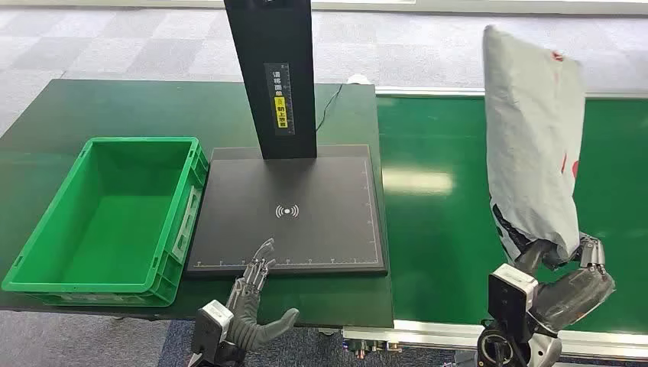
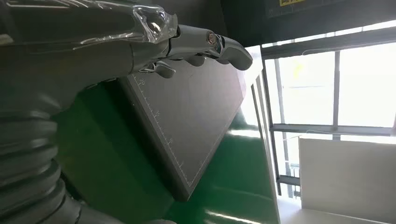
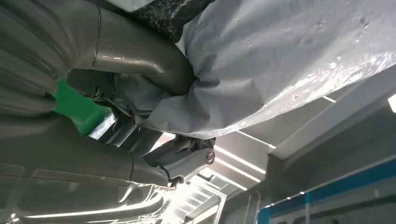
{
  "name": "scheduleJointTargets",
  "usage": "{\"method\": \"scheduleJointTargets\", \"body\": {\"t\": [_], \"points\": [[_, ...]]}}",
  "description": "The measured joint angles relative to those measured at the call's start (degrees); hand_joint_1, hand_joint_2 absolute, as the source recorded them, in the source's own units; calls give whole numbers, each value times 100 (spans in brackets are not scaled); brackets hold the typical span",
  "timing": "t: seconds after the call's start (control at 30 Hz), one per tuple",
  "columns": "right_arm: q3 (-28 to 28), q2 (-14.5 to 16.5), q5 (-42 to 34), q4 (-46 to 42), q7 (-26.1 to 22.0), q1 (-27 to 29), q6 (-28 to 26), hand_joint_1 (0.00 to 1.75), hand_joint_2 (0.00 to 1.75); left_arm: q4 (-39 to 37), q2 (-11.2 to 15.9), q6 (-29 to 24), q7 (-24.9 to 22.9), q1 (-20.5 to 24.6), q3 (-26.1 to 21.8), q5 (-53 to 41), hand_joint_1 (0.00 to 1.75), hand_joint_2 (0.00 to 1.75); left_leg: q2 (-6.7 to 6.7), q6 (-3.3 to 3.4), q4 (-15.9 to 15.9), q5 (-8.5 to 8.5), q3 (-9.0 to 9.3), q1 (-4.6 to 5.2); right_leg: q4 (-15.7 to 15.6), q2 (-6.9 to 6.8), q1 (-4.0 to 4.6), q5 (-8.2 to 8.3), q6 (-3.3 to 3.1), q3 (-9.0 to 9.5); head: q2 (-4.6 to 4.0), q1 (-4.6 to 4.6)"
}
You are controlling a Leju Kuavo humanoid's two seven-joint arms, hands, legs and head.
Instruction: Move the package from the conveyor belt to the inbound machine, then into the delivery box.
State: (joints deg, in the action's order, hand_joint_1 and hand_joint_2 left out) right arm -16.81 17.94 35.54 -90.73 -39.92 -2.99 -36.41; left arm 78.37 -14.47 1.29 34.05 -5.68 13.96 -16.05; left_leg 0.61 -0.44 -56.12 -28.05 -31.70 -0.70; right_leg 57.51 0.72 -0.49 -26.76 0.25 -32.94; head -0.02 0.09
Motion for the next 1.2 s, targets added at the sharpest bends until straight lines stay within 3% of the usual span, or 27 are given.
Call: {"method": "scheduleJointTargets", "body": {"t": [0.1,0.23,0.33,0.43,0.53,0.73,1.2], "points": [[349,-29,-15,-206,-4,41,0,175,175,-39,0,-2,63,20,1,40,0,175,0,0,0,0,0,0,0,0,0,0,0,0,0,-2],[1263,-229,-175,-277,-10,-33,13,175,175,-153,-9,56,180,104,0,132,0,175,-2,-1,2,1,1,-2,0,1,2,0,0,1,0,-2],[1826,-378,-8,219,56,-358,248,175,175,-288,-19,143,249,217,0,182,0,175,-6,-1,3,4,6,-3,1,5,4,1,-1,5,0,-2],[2116,-508,285,1142,346,-875,867,175,175,-436,-35,210,342,312,3,231,0,175,-5,-1,2,9,9,-3,1,4,4,5,-2,9,0,-2],[2217,-665,677,2301,567,-1424,1310,175,175,-549,-42,260,411,363,21,244,0,175,5,4,-1,14,7,-2,1,-7,3,8,-2,10,0,-2],[2256,-837,774,3623,528,-1948,1349,175,175,-681,-42,284,439,385,36,244,0,175,12,8,-3,15,-5,-1,1,-17,2,7,-2,0,0,-3],[2263,-925,815,4134,528,-2078,1353,175,175,-765,-42,284,439,394,37,244,0,175,11,7,-2,14,-9,-2,1,-16,3,7,-3,-5,0,-2]]}}
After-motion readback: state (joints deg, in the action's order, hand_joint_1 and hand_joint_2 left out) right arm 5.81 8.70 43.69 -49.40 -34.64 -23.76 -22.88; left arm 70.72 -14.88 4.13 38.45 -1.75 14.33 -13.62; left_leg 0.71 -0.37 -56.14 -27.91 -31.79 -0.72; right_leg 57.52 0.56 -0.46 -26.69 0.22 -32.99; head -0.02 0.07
